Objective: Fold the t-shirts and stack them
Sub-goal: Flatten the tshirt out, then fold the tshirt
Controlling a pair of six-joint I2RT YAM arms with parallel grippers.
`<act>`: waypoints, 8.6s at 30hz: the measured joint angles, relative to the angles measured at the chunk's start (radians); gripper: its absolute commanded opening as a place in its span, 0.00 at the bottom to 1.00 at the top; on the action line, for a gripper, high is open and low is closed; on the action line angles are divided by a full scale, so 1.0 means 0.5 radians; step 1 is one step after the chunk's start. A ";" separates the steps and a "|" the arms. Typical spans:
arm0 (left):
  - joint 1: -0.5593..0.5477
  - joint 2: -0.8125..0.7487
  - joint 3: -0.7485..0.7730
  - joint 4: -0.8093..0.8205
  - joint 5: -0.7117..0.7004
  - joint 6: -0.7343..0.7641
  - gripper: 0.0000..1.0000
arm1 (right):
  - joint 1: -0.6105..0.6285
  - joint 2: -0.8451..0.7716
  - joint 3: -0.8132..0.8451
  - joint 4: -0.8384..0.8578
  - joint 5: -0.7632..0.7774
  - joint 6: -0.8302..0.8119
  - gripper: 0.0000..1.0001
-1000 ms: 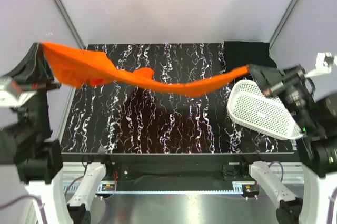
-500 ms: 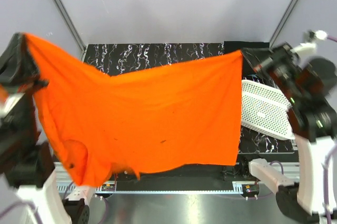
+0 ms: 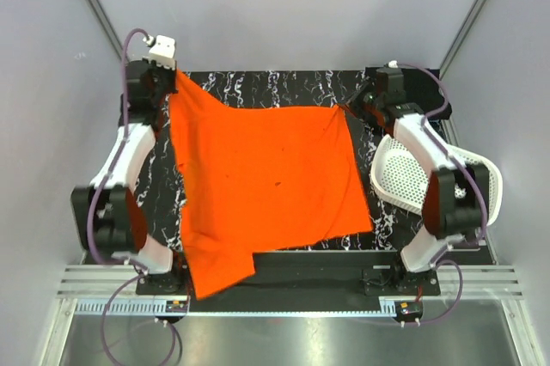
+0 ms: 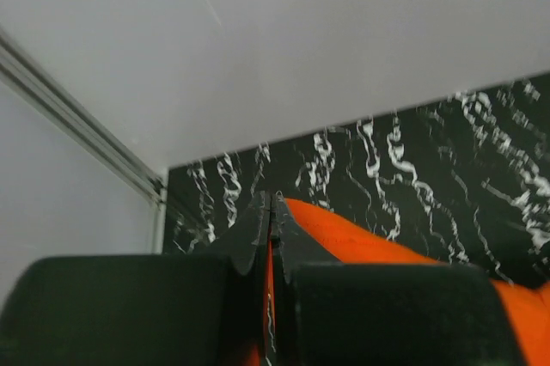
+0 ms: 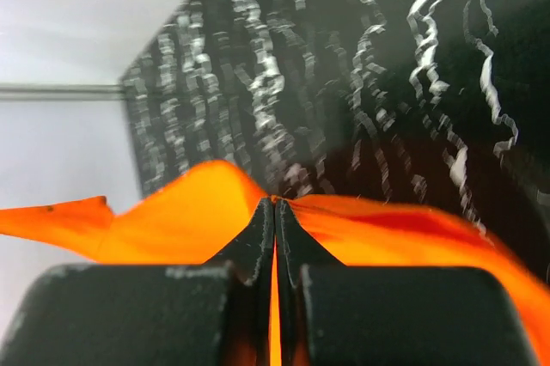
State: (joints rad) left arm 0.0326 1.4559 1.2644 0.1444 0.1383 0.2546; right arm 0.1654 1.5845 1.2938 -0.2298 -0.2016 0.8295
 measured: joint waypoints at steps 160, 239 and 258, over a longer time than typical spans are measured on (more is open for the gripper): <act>-0.592 -0.216 -0.701 -1.595 -0.051 -0.417 0.18 | -0.242 1.316 1.135 -0.658 0.108 -0.478 0.27; 0.048 0.516 0.326 -1.299 -0.026 -0.873 0.41 | -0.198 0.977 0.851 -0.702 0.516 -0.358 0.45; -0.539 0.217 -0.375 -1.439 0.171 -0.502 0.43 | 0.138 0.098 0.012 -0.551 0.056 -0.507 0.60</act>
State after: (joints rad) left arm -0.2371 1.5646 1.0771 -0.5751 0.2237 0.0036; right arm 0.2344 1.6337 1.2999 -0.5053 -0.1734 0.5758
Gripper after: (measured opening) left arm 0.441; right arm 0.601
